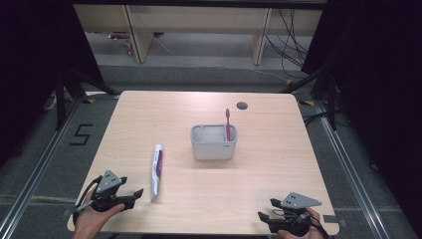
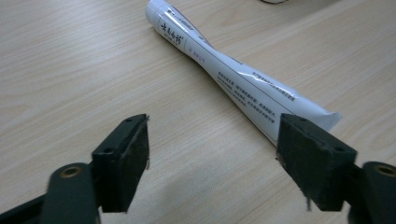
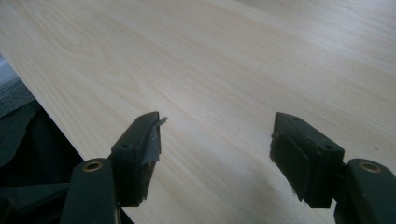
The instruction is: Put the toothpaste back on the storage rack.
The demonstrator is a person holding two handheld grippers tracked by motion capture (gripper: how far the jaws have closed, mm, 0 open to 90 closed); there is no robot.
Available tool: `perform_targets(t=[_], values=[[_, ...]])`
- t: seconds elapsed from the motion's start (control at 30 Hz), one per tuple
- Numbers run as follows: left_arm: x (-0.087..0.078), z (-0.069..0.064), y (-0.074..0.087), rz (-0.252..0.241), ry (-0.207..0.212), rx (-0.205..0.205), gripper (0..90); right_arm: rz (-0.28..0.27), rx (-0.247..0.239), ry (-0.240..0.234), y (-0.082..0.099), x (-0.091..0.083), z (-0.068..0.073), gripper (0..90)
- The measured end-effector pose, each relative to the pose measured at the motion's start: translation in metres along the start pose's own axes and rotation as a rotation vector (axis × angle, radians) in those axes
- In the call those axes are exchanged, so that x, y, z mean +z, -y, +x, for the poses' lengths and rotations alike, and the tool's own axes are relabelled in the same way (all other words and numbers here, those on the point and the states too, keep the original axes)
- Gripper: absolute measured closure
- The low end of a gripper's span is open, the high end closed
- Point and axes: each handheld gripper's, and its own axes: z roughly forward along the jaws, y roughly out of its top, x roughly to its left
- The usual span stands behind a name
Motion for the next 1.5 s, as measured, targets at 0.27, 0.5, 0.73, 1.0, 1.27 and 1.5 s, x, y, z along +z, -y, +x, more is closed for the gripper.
perform_targets(t=[0.27, 0.5, 0.73, 1.0, 1.27, 1.5], values=[[-0.001, -0.003, 0.0, -0.001, 0.001, 0.101, 76.4, -0.001, 0.001, -0.01, 0.001, -0.001, 0.0, 34.2], [0.007, -0.004, -0.002, 0.047, 0.029, 0.17, 89.4, 0.004, 0.018, -0.027, 0.001, -0.001, 0.002, 34.4], [0.015, -0.011, -0.003, 0.052, 0.058, 0.196, 89.5, 0.0, -0.011, -0.009, 0.001, -0.001, 0.0, 34.6], [0.025, -0.018, -0.006, 0.057, 0.082, 0.217, 89.5, 0.0, 0.0, 0.003, 0.001, -0.002, 0.002, 34.7], [0.031, -0.025, -0.011, 0.058, 0.094, 0.238, 89.5, -0.001, -0.001, -0.002, 0.001, -0.002, 0.002, 35.0], [0.036, -0.032, -0.017, 0.063, 0.115, 0.253, 89.5, -0.008, -0.02, 0.005, 0.001, -0.003, 0.001, 35.0]])
